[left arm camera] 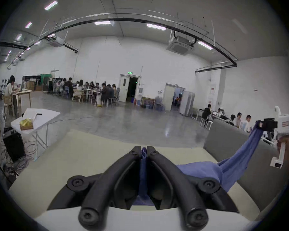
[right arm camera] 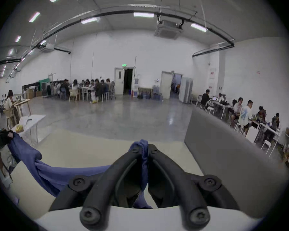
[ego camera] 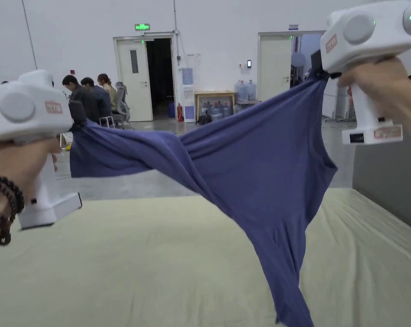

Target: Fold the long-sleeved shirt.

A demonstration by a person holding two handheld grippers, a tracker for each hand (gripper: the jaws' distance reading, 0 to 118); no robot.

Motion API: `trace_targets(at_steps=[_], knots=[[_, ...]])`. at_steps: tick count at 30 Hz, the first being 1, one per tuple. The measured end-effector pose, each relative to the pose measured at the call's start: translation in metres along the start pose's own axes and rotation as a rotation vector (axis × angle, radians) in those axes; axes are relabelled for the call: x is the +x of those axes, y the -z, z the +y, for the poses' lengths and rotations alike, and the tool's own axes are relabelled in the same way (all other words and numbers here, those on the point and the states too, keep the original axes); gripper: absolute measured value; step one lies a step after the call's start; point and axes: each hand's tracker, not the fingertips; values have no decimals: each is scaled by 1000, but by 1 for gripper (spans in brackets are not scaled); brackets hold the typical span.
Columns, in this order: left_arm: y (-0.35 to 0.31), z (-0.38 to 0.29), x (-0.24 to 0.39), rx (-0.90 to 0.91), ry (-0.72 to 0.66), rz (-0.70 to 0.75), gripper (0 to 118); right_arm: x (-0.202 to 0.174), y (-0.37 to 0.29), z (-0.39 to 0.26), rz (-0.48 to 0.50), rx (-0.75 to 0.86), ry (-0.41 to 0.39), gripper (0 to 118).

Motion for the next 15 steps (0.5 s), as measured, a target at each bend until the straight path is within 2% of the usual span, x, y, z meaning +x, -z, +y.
trace_targets(at_steps=[4,8,11,15], knots=[[16,35,12,56,21,-12,3,12,5,33,-19,36,50,6],[25,31,21,71,51,-33,3,21,6,26,-24,54,66,6],[36,-4,17,38,71,-41,3,23,19,-15,-12,5,72,6],[57,-90,7,-96,107,-36,3,16,55,-113,28,-136,82,6]])
